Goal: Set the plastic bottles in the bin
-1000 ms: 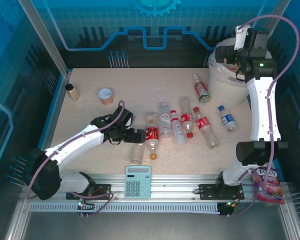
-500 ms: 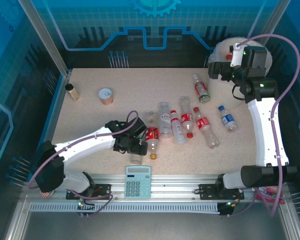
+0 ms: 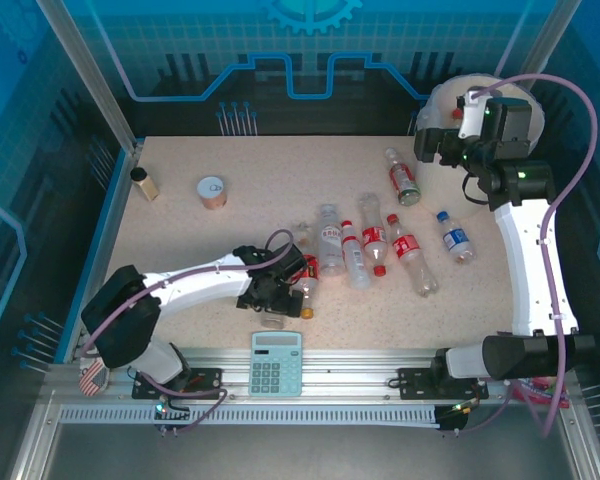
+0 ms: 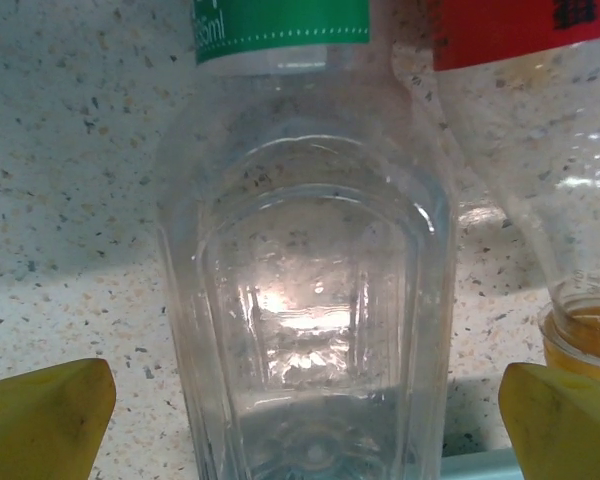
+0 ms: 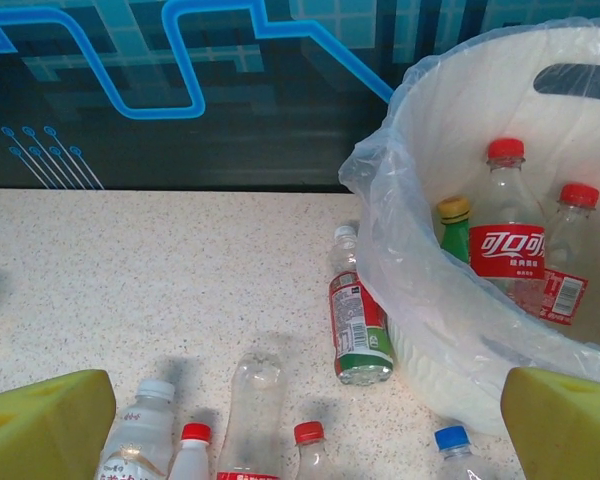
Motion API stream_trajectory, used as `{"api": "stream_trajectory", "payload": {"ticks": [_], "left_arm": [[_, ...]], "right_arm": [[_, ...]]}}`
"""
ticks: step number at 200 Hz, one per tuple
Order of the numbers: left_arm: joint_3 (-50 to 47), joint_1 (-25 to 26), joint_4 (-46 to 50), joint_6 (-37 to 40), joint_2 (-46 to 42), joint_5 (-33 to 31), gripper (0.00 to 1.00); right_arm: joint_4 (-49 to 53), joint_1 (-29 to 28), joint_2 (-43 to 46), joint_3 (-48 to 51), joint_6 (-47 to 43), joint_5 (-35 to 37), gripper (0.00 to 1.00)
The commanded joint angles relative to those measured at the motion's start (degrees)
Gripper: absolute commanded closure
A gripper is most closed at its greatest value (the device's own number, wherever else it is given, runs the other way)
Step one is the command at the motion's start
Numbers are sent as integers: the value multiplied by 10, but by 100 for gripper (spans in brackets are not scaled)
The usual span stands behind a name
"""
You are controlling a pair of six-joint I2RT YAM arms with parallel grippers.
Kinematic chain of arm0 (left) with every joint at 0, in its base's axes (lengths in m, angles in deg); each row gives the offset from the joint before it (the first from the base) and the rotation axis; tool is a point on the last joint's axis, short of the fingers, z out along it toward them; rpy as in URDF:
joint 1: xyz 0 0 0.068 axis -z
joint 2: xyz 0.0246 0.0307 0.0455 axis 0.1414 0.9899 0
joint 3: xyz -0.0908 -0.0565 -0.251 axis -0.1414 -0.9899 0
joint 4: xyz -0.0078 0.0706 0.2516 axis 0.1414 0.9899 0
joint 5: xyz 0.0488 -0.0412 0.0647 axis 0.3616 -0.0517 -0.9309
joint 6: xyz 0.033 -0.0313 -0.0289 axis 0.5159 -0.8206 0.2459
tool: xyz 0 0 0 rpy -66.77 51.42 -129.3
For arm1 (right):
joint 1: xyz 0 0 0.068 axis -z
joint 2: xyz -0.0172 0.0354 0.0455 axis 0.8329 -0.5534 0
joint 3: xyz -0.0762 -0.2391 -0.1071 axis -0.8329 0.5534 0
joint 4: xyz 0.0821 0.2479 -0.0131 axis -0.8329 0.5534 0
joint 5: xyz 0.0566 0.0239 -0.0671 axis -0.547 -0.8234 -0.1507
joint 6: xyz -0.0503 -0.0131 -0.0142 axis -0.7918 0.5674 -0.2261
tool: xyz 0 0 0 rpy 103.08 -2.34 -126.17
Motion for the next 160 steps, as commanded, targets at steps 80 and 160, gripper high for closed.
{"api": "stream_trajectory", "payload": {"ticks": [80, 160], "left_arm": [[-11, 5, -10, -3, 47, 5, 26], [13, 4, 9, 11, 25, -23, 39]], "right_arm": [[-29, 2, 10, 22, -1, -26, 0], [-17, 3, 19, 24, -2, -48, 0]]}}
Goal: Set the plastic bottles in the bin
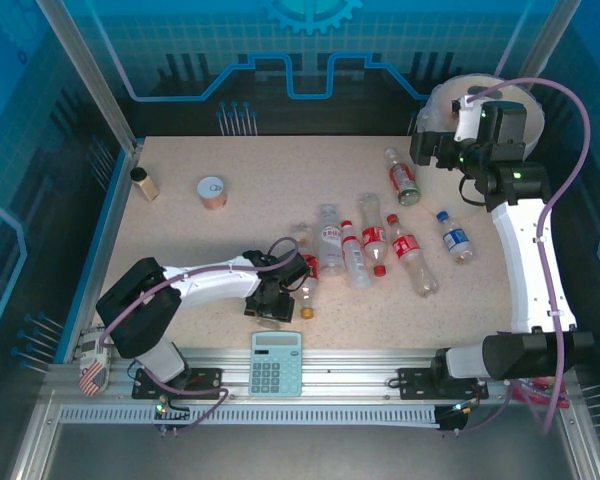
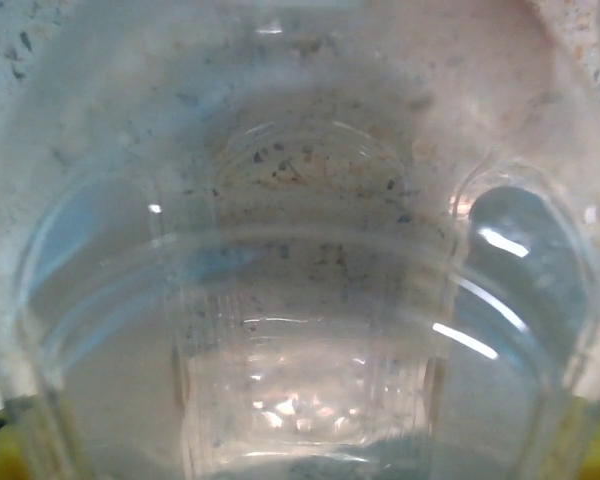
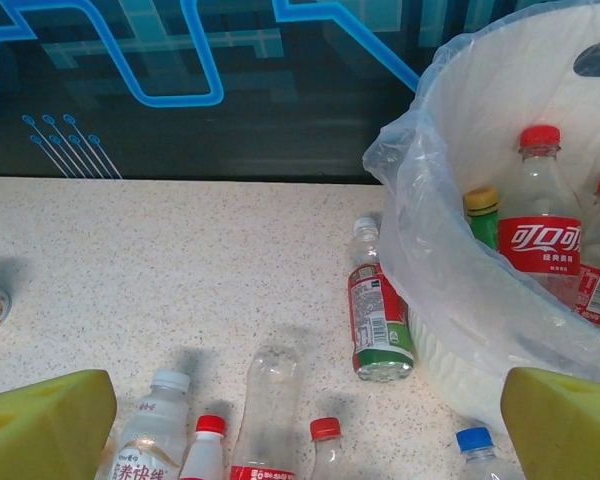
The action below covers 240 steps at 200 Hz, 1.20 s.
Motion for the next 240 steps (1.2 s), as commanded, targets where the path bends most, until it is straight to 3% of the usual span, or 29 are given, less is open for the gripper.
{"api": "stream_trajectory", "payload": {"ticks": [1, 32, 61, 99, 129, 167, 201, 222, 240], "left_arm": [[21, 3, 20, 12, -18, -25, 39], [21, -5, -21, 46, -81, -52, 44], [-1, -35, -127, 82, -157, -43, 49], [-29, -102, -284, 116, -214, 81, 52], [-53, -138, -355, 117, -228, 163, 65], [-114, -159, -519, 80, -252, 259, 90], [-103, -161, -537, 69, -236, 296, 100], [-89, -163, -542, 55, -217, 316, 100], [-77, -163, -552, 41, -199, 330, 100]], "right_arm": [[-1, 2, 18, 1, -3, -24, 0], [5, 2, 32, 12, 17, -82, 0], [2, -9, 44, 36, 32, -155, 0], [2, -43, 28, 62, 32, -268, 0], [-15, -94, 1, 94, 26, -335, 2], [-129, -151, -27, 155, 79, -395, 13], [-173, -190, -65, 156, 91, -413, 26], [-213, -206, -80, 161, 108, -431, 37], [-244, -217, -92, 162, 125, -443, 41]]}}
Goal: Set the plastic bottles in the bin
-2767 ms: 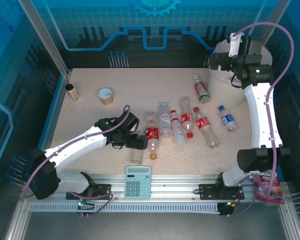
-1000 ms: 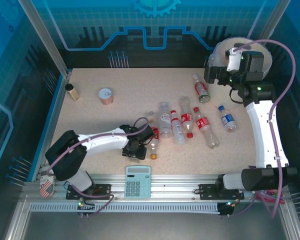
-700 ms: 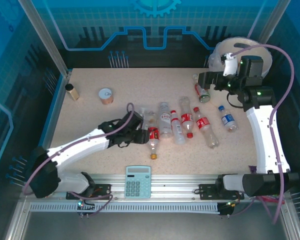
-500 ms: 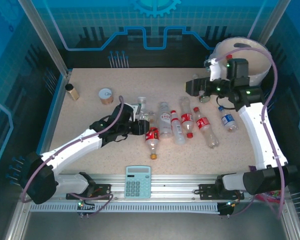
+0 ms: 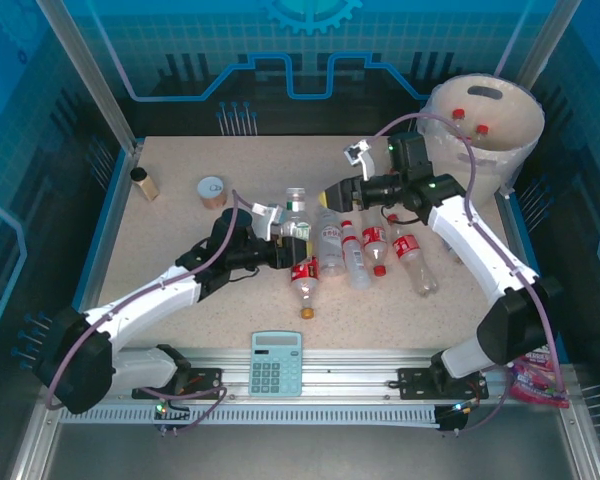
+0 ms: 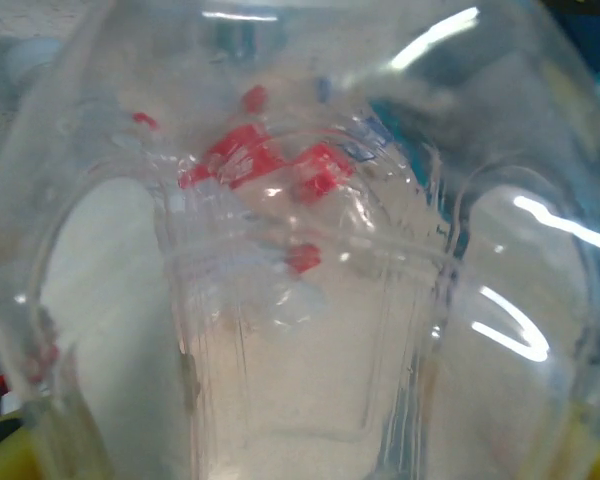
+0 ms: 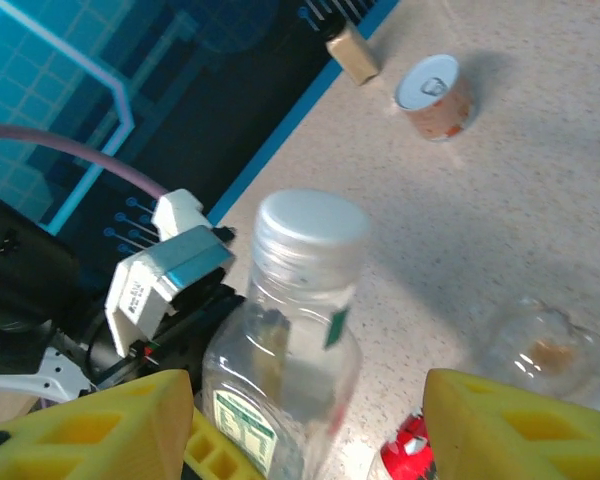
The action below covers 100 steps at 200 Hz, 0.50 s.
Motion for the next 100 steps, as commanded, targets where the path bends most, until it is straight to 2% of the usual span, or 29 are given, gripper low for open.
{"api": "stream_trajectory", "payload": {"ticks": [1, 20, 38, 100], "left_arm": [[29, -5, -42, -22, 23, 47, 100], [35, -5, -60, -36, 32, 56, 100], [40, -5, -72, -41, 36, 66, 100], [44, -4, -89, -46, 43, 72, 100]], "right_arm": [[-72, -17, -16, 4, 27, -40, 41], [-82, -26, -30, -2, 36, -44, 40], [-76, -32, -43, -8, 32, -34, 35], [-83, -38, -79, -29, 40, -27, 35]]}}
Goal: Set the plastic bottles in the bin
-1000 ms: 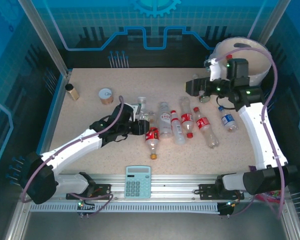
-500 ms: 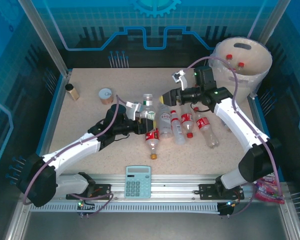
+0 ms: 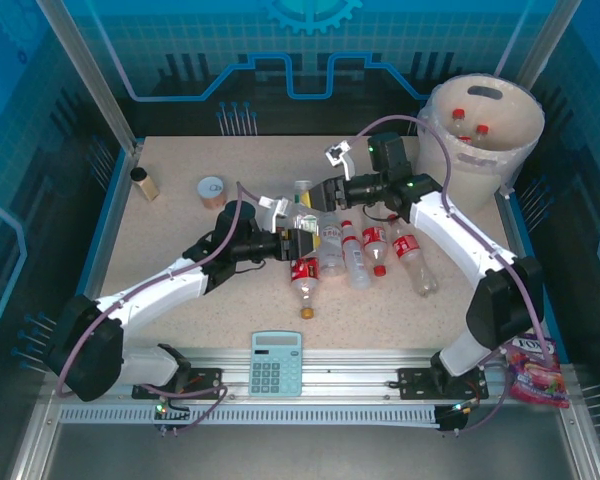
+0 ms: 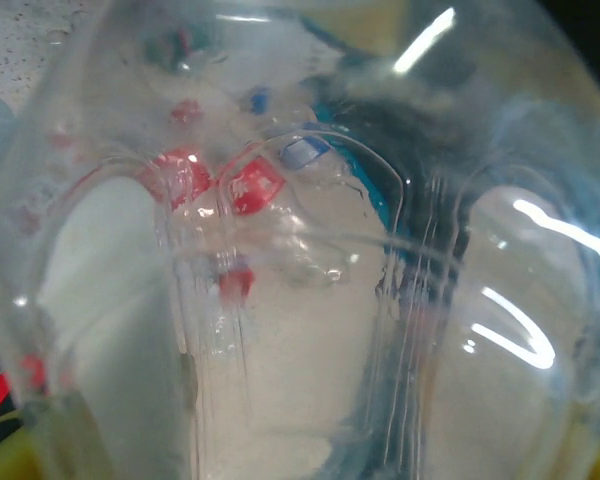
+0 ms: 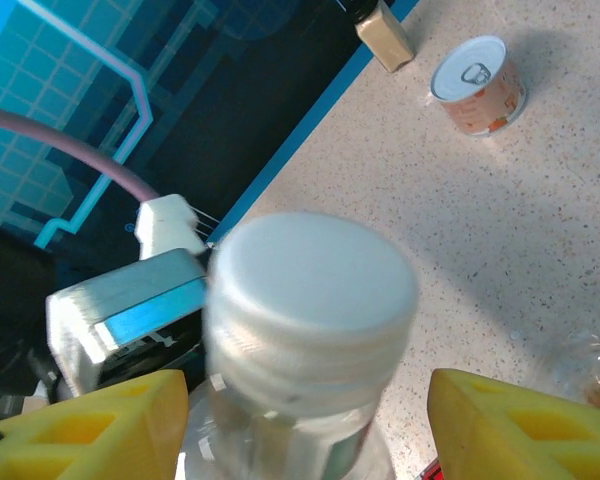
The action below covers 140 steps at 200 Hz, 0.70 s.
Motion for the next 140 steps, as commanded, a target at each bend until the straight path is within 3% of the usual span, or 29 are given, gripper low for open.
{"api": "stream_trajectory", "payload": {"ticks": [1, 52, 77, 106, 122, 140], "left_arm": [[21, 0, -33, -10, 8, 21, 100], [25, 0, -41, -10, 17, 24, 100], [25, 0, -38, -9, 17, 23, 100], [25, 0, -27, -4, 16, 20, 100], [26, -1, -24, -4, 15, 19, 91], [25, -1, -10, 0, 9, 12, 73]], "right_arm": [[-20, -12, -12, -25, 12, -9, 35], [-34, -15, -28, -33, 24, -16, 40], [-33, -14, -27, -34, 25, -8, 60], [-30, -15, -30, -39, 23, -2, 69], [-31, -15, -32, -44, 24, -1, 71], [-33, -15, -30, -46, 24, 6, 72]]}}
